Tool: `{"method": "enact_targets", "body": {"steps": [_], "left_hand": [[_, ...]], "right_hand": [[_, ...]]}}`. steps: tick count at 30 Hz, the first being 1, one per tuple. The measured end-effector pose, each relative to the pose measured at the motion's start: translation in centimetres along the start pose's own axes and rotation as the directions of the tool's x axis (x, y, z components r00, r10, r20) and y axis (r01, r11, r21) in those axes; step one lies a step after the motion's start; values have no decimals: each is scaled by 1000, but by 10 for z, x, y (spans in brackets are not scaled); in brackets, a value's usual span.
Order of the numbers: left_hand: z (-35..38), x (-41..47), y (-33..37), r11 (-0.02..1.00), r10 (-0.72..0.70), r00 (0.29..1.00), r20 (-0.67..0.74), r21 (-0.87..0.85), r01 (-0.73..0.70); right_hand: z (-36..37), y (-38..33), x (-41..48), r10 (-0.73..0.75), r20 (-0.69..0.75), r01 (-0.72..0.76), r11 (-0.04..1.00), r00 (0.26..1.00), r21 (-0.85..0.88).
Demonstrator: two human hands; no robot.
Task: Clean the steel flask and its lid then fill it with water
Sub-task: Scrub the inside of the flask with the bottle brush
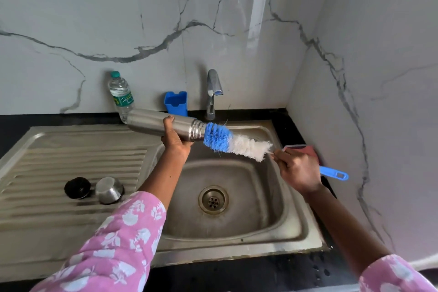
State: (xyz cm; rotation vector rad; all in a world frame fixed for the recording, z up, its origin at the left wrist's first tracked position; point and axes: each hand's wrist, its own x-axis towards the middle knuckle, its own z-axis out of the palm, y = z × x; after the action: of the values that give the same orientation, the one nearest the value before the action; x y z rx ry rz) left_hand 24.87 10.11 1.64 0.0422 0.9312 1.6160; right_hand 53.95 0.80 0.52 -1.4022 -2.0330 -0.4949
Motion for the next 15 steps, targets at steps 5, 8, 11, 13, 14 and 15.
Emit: {"method": "enact_targets", "body": {"steps": [5, 8, 11, 13, 14, 15], "left_hand": [[-2, 6, -17, 999, 15, 1000, -3, 34, -15], [-1, 8, -20, 1000, -11, 1000, 8, 27, 11], [-8, 11, -22, 998, -36, 998, 49, 47, 34], [-10, 11, -21, 997, -57, 994, 94, 55, 52], [-11, 12, -22, 997, -69, 991, 112, 52, 63], [-12, 12, -23, 996, -83, 989, 126, 48, 78]], "right_hand": [[-11, -22, 37, 314, 618, -503, 850, 721, 155], [-12, -27, 51, 320, 830, -827, 495, 458, 266], [-9, -29, 54, 161, 976, -979, 165, 147, 120], [-5, -29, 56, 17, 1000, -1000, 7, -5, -5], [-4, -30, 58, -34, 998, -997, -57, -43, -45], [-2, -32, 59, -69, 995, -991, -112, -66, -73]]}}
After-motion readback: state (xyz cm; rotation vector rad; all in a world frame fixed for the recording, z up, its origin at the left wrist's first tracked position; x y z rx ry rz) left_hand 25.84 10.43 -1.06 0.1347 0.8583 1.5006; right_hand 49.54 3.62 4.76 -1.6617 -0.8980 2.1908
